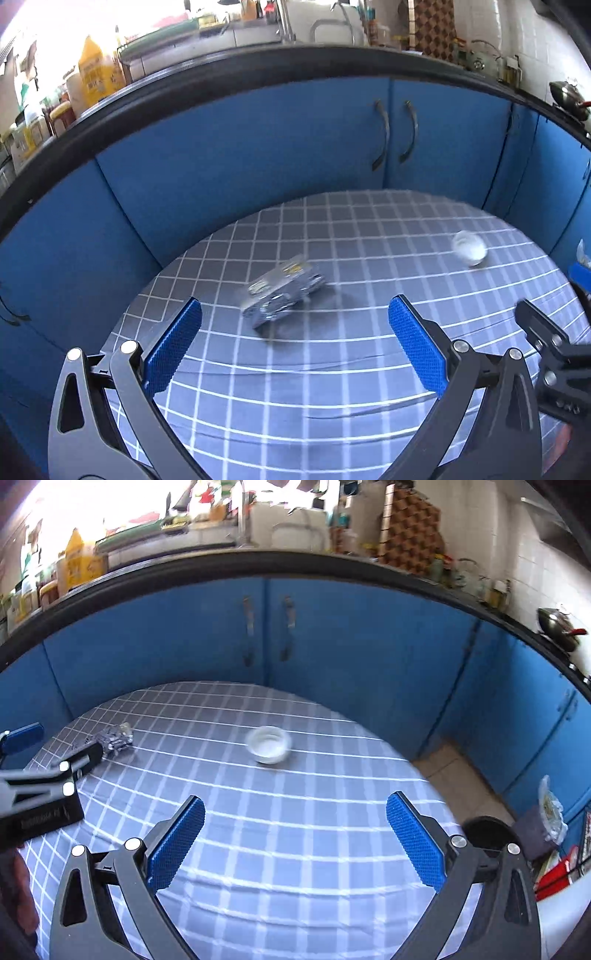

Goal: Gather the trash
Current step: 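Move both open tools back over the table toward the blister pack and cap, then grasp the silver blister pack with the left tool while the right tool grasps the white cap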

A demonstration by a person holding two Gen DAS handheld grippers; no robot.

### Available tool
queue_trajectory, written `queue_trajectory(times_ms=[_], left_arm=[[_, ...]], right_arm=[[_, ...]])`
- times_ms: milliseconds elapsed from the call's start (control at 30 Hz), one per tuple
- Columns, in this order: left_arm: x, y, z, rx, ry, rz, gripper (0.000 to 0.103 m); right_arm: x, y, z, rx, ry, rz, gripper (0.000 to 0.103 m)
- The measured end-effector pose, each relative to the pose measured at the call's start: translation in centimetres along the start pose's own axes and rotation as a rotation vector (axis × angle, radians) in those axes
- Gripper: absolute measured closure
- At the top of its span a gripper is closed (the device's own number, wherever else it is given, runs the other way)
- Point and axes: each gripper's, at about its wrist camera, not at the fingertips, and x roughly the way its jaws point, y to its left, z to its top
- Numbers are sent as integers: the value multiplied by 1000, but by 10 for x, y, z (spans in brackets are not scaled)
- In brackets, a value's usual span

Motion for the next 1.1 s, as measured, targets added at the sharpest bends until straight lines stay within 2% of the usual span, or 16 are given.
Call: queue_trajectory(times_ms=[100, 267, 333, 367, 533, 633, 767, 800, 833, 867, 900, 1033, 1100], left_arm=[[17, 11, 0, -22, 29, -7, 4], [48, 23, 1, -59, 101, -48, 21], [57, 25, 2, -62, 113, -53, 36], [61, 26, 3, -63, 120, -53, 39], [72, 30, 14, -82, 119, -66, 51], [76, 32, 20, -89, 118, -76, 54], [75, 33, 27, -75, 99, -103, 53], [72, 34, 28, -71, 86, -118, 49], [68, 32, 29, -65, 72, -131, 31], [65, 32, 29, -57, 58, -139, 20], [62, 31, 30, -45, 40, -135, 4], [66, 19, 38, 29, 23, -93, 5], [70, 15, 43, 41, 31, -74, 11]], right_arm=[[21, 16, 8, -27, 26, -1, 7], [43, 28, 18, -45, 64, 6, 7], [54, 28, 25, -51, 75, 7, 7], [58, 28, 27, -52, 80, 7, 7], [77, 27, 35, -50, 102, 25, 7], [85, 26, 42, -37, 116, 53, 7], [91, 27, 46, -38, 135, 66, 7], [92, 27, 47, -39, 135, 68, 7], [92, 27, 47, -38, 137, 71, 7], [93, 26, 47, -37, 137, 74, 7], [93, 26, 48, -36, 137, 75, 7], [97, 27, 54, -33, 145, 51, 7], [101, 26, 54, -10, 162, 75, 7]])
